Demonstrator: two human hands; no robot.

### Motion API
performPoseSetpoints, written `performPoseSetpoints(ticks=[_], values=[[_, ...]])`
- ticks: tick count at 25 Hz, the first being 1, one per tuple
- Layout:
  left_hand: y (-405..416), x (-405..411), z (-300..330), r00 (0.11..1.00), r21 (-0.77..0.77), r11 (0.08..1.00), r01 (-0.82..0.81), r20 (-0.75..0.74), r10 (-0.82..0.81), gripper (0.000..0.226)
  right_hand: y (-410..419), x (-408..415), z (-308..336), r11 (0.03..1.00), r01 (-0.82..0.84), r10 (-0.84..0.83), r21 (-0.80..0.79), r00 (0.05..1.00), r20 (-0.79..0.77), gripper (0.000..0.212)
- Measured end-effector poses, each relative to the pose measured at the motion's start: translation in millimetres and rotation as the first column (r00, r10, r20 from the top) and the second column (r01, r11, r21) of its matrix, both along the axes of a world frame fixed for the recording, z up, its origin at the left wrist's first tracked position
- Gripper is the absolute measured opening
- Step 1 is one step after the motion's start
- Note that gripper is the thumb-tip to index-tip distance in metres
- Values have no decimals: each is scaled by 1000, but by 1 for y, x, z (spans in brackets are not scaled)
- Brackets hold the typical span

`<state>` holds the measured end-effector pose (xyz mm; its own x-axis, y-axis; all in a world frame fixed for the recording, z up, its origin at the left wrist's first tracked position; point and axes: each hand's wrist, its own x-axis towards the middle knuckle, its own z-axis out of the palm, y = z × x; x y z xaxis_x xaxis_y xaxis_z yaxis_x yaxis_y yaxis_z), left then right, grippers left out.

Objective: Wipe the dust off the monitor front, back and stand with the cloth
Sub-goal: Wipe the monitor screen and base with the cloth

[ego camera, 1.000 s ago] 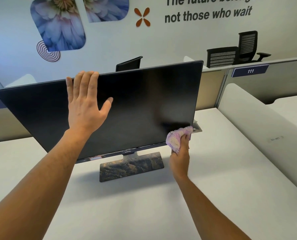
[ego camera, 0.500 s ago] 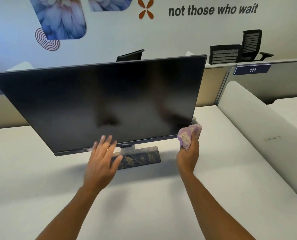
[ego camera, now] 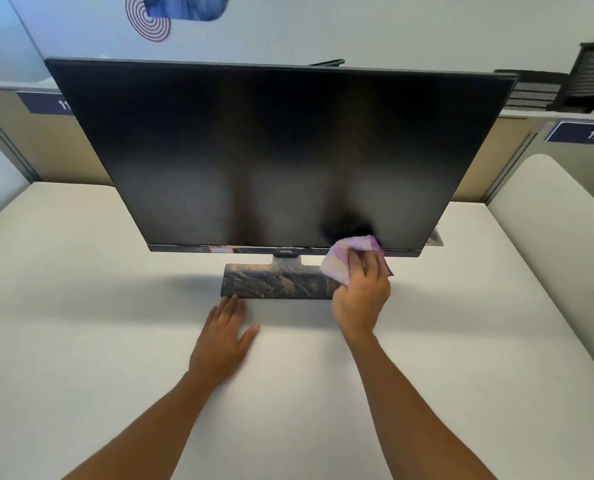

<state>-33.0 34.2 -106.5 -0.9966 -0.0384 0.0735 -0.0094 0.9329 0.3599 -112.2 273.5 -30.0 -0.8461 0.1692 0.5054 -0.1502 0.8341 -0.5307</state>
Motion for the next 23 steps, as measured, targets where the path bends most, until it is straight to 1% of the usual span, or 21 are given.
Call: performPoseSetpoints(ticks=[1,2,3,4,5,6,7,8,9,10,11,12,14,16,17,18,19,20,21,22,23], values=[[0,1,-2,1000,18,1000,-13,-13,13,84,-10,3,0,994,-101,102,48,995,-4,57],[0,1,-3,1000,33,999,-16,-21,16,83,-16,5,1,978,-204,205,50,979,-4,55],[-1,1,-3,1000,44,999,-16,-24,17,83,-17,5,2,958,-287,287,-20,958,-5,52],[-1,1,-3,1000,53,998,-18,-24,19,82,-12,6,5,937,-315,317,-153,948,-11,50],[-1,0,-3,999,60,998,-21,-25,22,82,-3,5,5,921,-270,271,-281,962,-35,48],[-1,0,-3,999,62,998,-23,-29,25,82,11,5,7,905,-165,157,-392,986,-54,47],[-1,-1,-4,999,60,998,-22,-31,24,81,26,3,8,891,-31,9,-454,999,-50,48],[-1,-1,-4,999,53,998,-18,-30,19,82,45,1,10,874,91,-116,-477,993,-22,47],[0,0,-5,1000,43,999,-11,-26,12,82,64,-1,10,872,180,-197,-455,980,10,44],[1,0,-5,1000,33,999,-5,-24,6,83,80,-4,11,876,230,-228,-424,972,56,42],[0,-1,-5,1000,27,1000,-2,-24,3,83,93,-8,11,873,248,-222,-420,969,110,41],[0,-1,-5,1000,27,1000,-4,-26,4,83,101,-11,12,854,256,-199,-453,965,169,39],[-1,-2,-5,999,34,999,-11,-30,13,83,108,-17,14,770,276,-143,-575,953,266,35],[0,-1,-5,1000,33,999,-10,-27,11,84,105,-19,16,689,312,-124,-655,940,317,46],[0,-1,-5,1000,32,999,-6,-26,7,84,101,-18,17,695,325,-144,-641,937,320,49],[0,-1,-5,1000,32,999,-5,-27,6,84,97,-19,17,735,333,-178,-591,935,306,46],[0,-1,-4,1000,32,999,-4,-29,5,84,92,-19,15,790,329,-205,-517,937,283,39],[-1,-1,-4,1000,32,999,-3,-31,4,84,86,-19,14,845,304,-197,-440,942,271,28],[0,-1,-4,999,35,999,-1,-34,2,83,79,-19,13,889,245,-140,-386,949,281,20],[0,-1,-3,999,40,999,0,-39,1,83,73,-19,13,918,164,-44,-362,947,318,16],[0,-1,-3,999,43,999,1,-43,1,82,68,-19,14,926,79,71,-368,923,377,17]])
